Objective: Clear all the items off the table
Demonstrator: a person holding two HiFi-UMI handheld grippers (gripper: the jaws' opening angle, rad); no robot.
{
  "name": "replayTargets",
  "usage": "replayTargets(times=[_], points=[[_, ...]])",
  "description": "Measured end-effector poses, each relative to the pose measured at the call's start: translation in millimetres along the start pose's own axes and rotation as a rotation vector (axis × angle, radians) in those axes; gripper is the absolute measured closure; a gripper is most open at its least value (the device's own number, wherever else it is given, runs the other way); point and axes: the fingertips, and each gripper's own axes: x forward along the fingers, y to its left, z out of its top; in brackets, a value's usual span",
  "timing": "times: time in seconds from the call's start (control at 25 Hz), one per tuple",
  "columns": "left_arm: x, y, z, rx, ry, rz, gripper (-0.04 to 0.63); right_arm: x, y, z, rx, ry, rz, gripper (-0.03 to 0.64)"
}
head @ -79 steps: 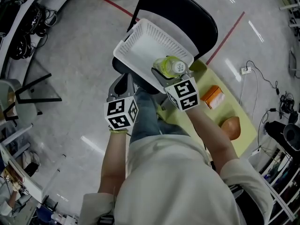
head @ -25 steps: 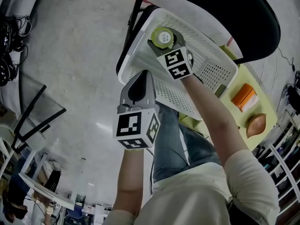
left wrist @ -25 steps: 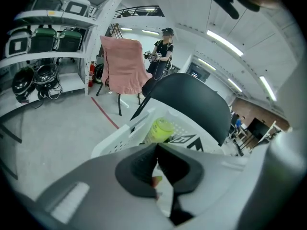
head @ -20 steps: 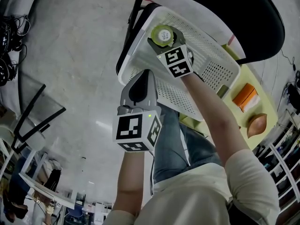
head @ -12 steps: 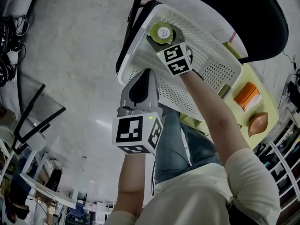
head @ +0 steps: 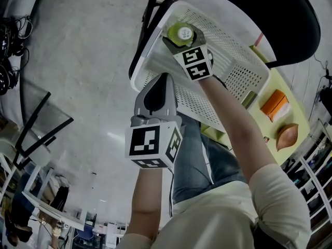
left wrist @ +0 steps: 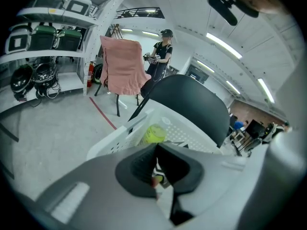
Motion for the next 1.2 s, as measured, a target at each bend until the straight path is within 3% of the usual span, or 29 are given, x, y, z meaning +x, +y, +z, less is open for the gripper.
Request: replayTargets(times=[0.08,0.64,1.2], points=[[-0.3,-0.1,0.5,0.000,-0.004,-0.001,0.584,-0.9,0.2,-0.7,0.001,0.009,-0.002,0.259],[1.9,-1.6,-2.3,0.039,0.013,-0.006,0.584,-35.7,7.2,2.5,-0.013,0.022,-0.010,0.258],[5.0,-2.5,-8.5,0.090,0.043,0.018,0.584,-112.8,6.1,14.6,0.079,0.035,-0.036,0.258]])
